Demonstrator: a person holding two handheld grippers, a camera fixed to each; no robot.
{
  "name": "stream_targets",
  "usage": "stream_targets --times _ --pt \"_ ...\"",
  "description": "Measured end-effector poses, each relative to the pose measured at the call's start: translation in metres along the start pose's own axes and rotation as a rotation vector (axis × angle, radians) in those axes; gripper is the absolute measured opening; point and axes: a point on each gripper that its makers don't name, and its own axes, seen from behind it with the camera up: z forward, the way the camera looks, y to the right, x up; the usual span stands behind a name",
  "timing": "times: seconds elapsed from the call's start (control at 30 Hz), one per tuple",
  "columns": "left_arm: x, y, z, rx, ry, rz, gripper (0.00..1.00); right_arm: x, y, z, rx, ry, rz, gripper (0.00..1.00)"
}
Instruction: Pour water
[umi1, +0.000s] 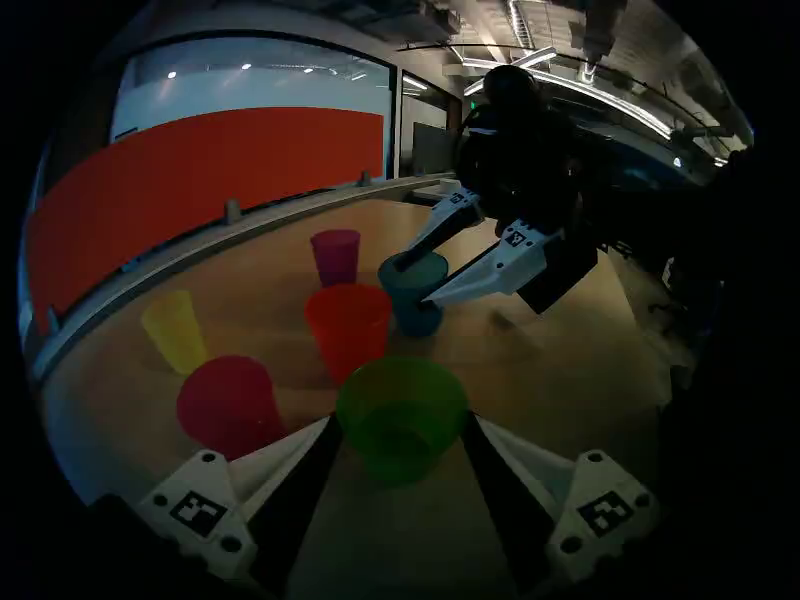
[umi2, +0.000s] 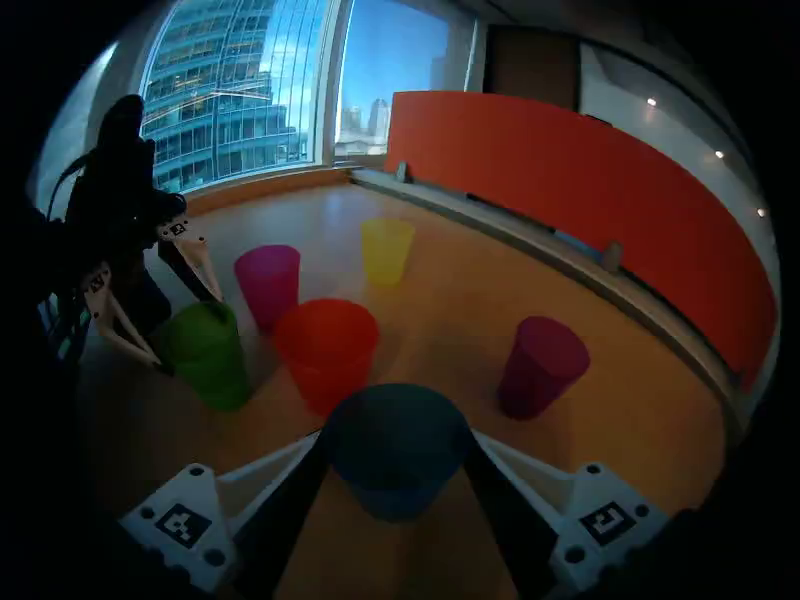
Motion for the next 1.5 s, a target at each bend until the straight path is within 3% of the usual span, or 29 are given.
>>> stream_targets --times 1.5 --pt "0.003 -0.001 0.001 0.023 -0.008 0.016 0.88 -0.018 0.008 -0.012 -0.03 -0.029 0.023 1.0"
